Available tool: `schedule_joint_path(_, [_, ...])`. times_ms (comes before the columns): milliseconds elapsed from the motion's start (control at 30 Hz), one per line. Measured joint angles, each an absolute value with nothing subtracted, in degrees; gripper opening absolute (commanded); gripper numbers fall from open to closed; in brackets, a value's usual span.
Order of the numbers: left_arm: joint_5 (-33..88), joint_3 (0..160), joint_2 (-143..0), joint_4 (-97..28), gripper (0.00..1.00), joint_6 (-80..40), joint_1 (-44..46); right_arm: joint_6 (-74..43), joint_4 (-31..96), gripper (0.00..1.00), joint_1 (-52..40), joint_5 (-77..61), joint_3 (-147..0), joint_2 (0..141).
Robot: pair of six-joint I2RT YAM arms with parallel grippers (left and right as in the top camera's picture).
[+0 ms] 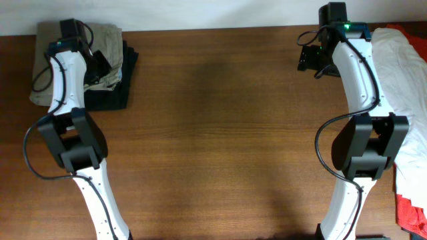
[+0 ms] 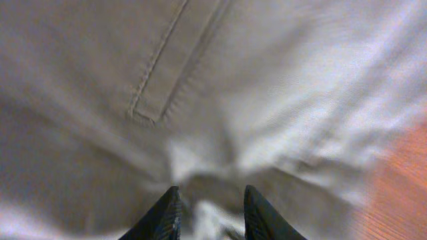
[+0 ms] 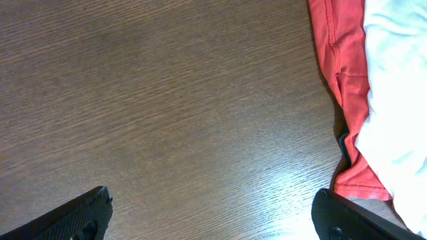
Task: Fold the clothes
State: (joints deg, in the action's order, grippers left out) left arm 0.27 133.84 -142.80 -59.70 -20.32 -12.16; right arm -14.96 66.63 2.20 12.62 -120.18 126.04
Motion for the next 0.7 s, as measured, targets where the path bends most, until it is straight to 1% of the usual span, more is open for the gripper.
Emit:
schedule_joint_path(33, [0.7,133.8,-141.3,-59.8,0.41,-20.3,-12.2,-15.0,66.7,0.99,2.2,12.6,-120.2,126.0])
schedule_joint_path(67, [1.0,133.8,-139.3,-59.8,0.45,-20.1,-12.1,-15.0,66.6,0.99,2.2,12.6,-120.2,126.0])
schedule_joint_path(100, [1.3,133.8,-136.9,-59.8,0.57,-20.2,-12.0,-15.0,66.6,0.99,2.2,12.6,-120.2,126.0])
schedule_joint_path(133, [1.5,133.8,-134.1,-59.8,0.76,-20.2,-11.9,-15.0,66.7,0.99,2.2,12.6,-120.2,126.0])
schedule_joint_path(167, [1.6,133.8,-131.0,-59.9,0.99,-19.7,-11.7,-15.0,66.6,0.99,2.2,12.6,-120.2,126.0])
schedule_joint_path(267, [1.8,134.7,-122.6,-61.5,0.99,-20.0,-11.3,-14.9,66.6,0.99,2.2,12.6,-120.2,126.0])
schedule_joint_path(367, [2.0,135.7,-117.3,-63.3,0.99,-19.9,-10.9,-15.0,66.7,0.99,2.2,12.6,-120.2,126.0])
schedule_joint_path(700, [2.2,135.5,-117.6,-66.7,0.99,-19.9,-10.9,-15.0,66.7,0.99,2.2,12.6,-120.2,126.0])
